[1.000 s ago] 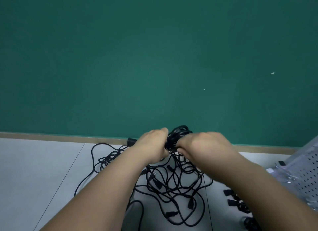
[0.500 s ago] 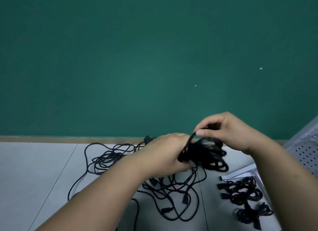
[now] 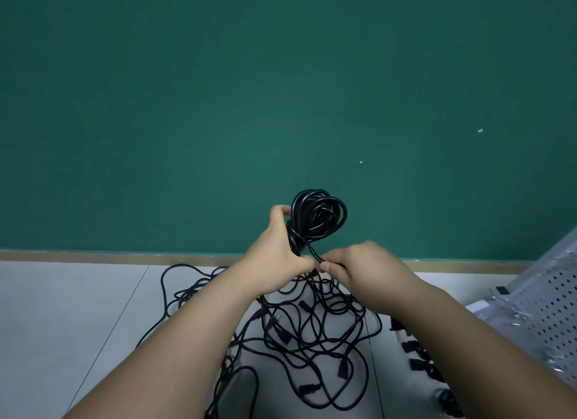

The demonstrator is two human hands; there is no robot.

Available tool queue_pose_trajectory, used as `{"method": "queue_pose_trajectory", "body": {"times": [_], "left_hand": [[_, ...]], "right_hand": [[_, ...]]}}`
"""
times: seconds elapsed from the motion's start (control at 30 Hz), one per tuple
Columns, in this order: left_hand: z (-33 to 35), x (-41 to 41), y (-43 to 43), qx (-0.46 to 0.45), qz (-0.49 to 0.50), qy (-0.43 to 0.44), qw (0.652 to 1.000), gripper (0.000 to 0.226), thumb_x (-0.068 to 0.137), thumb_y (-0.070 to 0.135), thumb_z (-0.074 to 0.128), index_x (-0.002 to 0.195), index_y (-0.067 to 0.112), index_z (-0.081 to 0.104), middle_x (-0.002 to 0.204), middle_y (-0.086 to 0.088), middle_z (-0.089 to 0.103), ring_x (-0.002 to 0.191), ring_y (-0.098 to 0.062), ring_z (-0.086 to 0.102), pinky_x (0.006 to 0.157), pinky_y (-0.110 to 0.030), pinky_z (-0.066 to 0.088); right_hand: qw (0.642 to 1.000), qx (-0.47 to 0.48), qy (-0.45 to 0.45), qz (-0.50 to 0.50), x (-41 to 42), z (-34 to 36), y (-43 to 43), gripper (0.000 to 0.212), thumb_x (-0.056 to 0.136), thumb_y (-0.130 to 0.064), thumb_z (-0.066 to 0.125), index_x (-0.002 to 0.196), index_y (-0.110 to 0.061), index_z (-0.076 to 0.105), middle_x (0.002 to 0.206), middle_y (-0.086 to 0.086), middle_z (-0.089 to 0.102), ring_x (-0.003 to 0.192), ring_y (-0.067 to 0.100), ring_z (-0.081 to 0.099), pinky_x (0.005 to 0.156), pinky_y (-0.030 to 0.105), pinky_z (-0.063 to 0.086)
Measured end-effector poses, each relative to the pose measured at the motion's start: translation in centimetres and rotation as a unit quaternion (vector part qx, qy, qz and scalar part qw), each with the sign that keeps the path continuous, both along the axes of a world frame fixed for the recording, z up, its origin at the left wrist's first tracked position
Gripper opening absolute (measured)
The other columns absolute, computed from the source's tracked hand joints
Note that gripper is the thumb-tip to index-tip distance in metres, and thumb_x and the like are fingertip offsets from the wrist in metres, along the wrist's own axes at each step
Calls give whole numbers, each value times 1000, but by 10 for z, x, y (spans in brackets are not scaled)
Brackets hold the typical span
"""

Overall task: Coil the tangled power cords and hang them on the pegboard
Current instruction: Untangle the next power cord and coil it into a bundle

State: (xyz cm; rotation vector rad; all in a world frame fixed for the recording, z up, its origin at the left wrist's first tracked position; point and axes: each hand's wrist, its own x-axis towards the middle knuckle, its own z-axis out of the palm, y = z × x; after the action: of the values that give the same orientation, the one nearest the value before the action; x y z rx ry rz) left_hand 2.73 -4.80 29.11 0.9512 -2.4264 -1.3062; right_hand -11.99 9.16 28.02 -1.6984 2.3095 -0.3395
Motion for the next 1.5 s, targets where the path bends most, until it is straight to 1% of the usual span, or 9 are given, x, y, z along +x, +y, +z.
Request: {"method": "queue_pose_trajectory", "body": {"times": [0.17, 0.4, 0.7, 0.8, 0.87, 1.0, 1.17, 1.37, 1.5], "left_hand": [[-7, -1, -8, -24, 2, -19, 1000, 75, 80, 33, 84, 129, 37, 28, 96, 10, 68, 76, -14, 65, 72, -41, 56], [-8, -9, -4, -79, -26, -27, 996, 67, 77, 63, 82, 125, 31, 46, 112, 17, 66, 103, -6, 65, 93, -38, 56], [-21, -12, -2, -124, -97, -92, 983, 35, 90, 57, 64, 93, 32, 40, 91, 8, 58, 81, -16, 56, 74, -41, 51], [-29, -15, -1, -110, -119, -73, 984, 27, 94, 55, 64, 101, 32, 50, 97, 6, 61, 89, -18, 63, 82, -43, 56], [-28, -16, 2, -95, -162, -48, 981, 20, 99, 49, 63, 110, 34, 54, 101, 11, 62, 92, -7, 63, 81, -26, 54], [-17, -16, 15, -118, -230, -77, 963, 10, 99, 53, 58, 94, 56, 50, 95, 17, 59, 89, -2, 60, 77, -26, 51], [-7, -21, 34, -205, -249, -150, 935, 33, 91, 64, 68, 87, 42, 45, 89, 15, 59, 86, -15, 61, 80, -35, 56], [-3, -20, 50, -342, -288, -47, 893, 33, 86, 44, 73, 109, 32, 53, 102, 10, 66, 96, -19, 64, 81, -38, 53], [7, -12, 51, -331, -275, 27, 902, 38, 86, 34, 73, 117, 29, 53, 110, 8, 66, 104, -18, 62, 88, -37, 52]], "right_hand": [[997, 20, 81, 7, 19, 14, 6, 21, 112, -37, 36, 106, -34, 56, 94, -10, 63, 86, 21, 61, 71, 40, 53], [990, -101, 96, -32, 25, 32, 17, 24, 110, -41, 41, 106, -33, 63, 96, -14, 65, 87, 15, 63, 75, 39, 55], [985, -156, -78, -4, 27, 43, 24, 16, 104, -35, 55, 109, -42, 69, 83, -19, 69, 78, 5, 62, 73, 32, 52], [974, -148, -174, 2, 22, 46, 25, 34, 102, -27, 43, 113, -44, 70, 89, -20, 72, 87, 5, 66, 80, 29, 53], [973, -142, -181, 14, 17, 46, 25, 35, 98, -19, 50, 116, -43, 68, 95, -25, 73, 85, 5, 67, 78, 26, 53], [986, -127, -95, 44, 8, 47, 25, 10, 104, -32, 64, 96, -33, 70, 77, -22, 71, 68, 2, 61, 61, 16, 40], [980, -179, -87, 16, 5, 51, 26, 38, 102, -39, 67, 68, -24, 64, 60, -17, 66, 54, 9, 56, 55, 20, 38], [898, -164, -374, -162, -21, 47, 27, 45, 87, -31, 87, 67, -1, 61, 54, 5, 50, 45, 12, 33, 45, 22, 27], [807, -109, -553, -177, -25, 50, 29, 29, 83, -28, 85, 66, -14, 67, 56, 1, 56, 44, 10, 49, 44, 19, 42]]}}
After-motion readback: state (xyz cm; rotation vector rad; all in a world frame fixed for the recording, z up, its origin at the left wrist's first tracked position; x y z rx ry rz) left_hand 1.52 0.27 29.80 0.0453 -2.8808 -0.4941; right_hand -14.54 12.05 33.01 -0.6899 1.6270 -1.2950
